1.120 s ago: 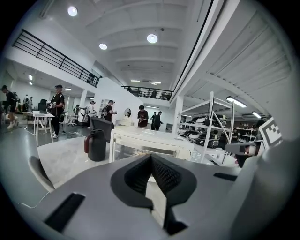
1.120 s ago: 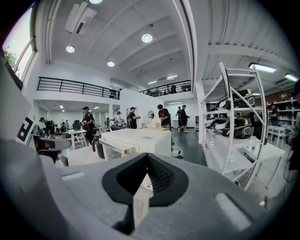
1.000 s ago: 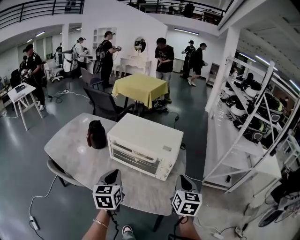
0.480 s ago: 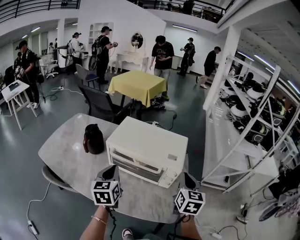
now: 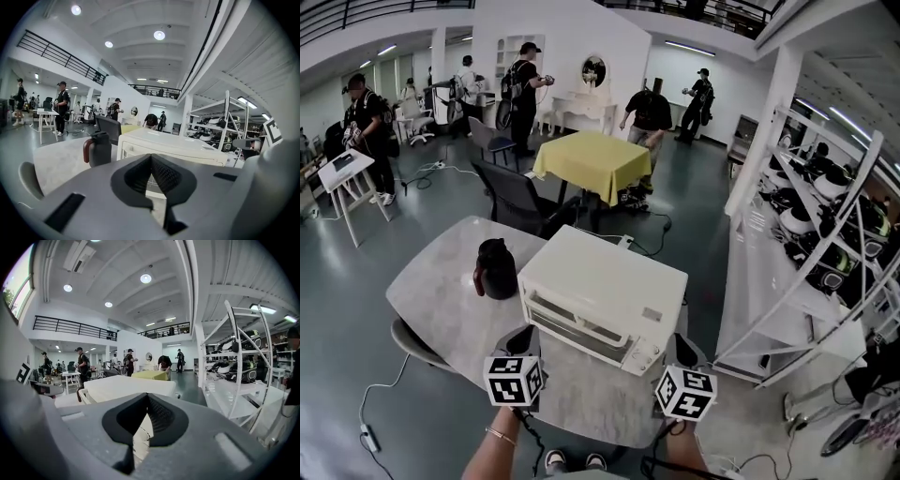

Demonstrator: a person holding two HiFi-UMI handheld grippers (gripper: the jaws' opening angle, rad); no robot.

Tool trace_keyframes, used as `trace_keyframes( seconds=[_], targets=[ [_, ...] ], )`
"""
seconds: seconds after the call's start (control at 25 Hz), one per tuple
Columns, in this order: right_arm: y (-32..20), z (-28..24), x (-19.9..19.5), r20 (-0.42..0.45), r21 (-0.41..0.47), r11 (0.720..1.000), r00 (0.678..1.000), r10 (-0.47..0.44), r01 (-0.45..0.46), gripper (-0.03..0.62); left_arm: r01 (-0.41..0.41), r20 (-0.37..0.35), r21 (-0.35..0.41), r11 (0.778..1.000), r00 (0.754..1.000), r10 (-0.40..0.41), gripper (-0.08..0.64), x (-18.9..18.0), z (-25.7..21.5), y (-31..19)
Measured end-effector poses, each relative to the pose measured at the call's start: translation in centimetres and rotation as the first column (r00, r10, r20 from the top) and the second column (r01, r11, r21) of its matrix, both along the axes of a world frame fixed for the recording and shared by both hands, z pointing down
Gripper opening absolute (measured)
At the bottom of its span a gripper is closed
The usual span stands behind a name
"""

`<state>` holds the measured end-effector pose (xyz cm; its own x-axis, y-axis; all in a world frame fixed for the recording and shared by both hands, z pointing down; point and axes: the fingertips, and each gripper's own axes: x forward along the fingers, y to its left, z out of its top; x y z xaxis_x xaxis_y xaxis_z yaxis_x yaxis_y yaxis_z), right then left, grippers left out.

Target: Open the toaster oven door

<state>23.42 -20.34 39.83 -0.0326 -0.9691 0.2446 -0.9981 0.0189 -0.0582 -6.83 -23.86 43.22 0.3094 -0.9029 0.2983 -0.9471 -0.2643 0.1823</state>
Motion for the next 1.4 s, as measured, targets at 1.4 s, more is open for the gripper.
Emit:
trace_keyframes(
  seconds=[1.4],
  targets=[
    [-2.0,0.3,1.3,-0.015,-0.017,1.0,1.0,0.005,-0.005,0.005,-0.043,0.119,-0.05,0.998,0.992,0.048,0.144,-2.0,-0.4,-3.5]
  ],
)
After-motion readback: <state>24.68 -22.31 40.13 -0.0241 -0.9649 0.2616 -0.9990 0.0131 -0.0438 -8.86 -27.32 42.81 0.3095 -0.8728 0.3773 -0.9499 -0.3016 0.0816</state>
